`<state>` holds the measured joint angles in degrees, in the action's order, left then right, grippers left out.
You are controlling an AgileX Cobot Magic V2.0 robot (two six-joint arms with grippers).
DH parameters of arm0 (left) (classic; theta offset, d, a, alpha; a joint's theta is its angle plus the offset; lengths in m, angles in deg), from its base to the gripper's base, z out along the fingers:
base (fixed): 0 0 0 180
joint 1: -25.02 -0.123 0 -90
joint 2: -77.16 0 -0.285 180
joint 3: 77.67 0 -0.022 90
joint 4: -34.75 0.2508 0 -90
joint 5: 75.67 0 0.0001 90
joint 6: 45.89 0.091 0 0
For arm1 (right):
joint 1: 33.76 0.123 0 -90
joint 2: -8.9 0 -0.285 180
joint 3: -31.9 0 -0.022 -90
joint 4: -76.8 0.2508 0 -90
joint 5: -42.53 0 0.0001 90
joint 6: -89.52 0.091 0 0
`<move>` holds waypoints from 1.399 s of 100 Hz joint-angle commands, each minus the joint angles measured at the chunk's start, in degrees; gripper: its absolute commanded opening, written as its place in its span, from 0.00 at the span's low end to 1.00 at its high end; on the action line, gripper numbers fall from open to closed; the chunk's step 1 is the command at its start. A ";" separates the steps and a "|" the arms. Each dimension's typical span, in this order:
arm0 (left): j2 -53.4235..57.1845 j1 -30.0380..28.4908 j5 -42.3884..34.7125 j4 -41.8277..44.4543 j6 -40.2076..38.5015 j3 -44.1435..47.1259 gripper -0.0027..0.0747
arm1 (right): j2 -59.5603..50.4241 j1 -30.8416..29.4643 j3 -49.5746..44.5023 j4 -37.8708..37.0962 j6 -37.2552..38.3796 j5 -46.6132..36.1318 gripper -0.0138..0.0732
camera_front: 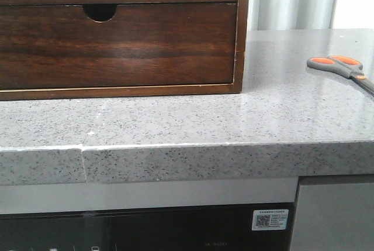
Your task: Put scissors in drawer with both arms
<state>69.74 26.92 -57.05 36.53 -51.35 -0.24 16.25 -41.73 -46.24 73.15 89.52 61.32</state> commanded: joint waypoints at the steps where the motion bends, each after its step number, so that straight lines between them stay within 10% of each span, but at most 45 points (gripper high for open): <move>1: 1.89 -0.09 -3.21 -0.04 0.00 0.93 0.04 | -1.32 -0.36 -0.77 -0.42 -0.47 -0.98 0.04; 140: 1.89 -0.09 -11.34 5.42 0.00 0.93 0.04 | -1.32 -0.36 -0.77 -4.50 -0.47 -10.12 0.04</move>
<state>69.74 26.92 -61.49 42.01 -51.35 -0.24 16.25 -41.73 -46.24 69.57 89.52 57.23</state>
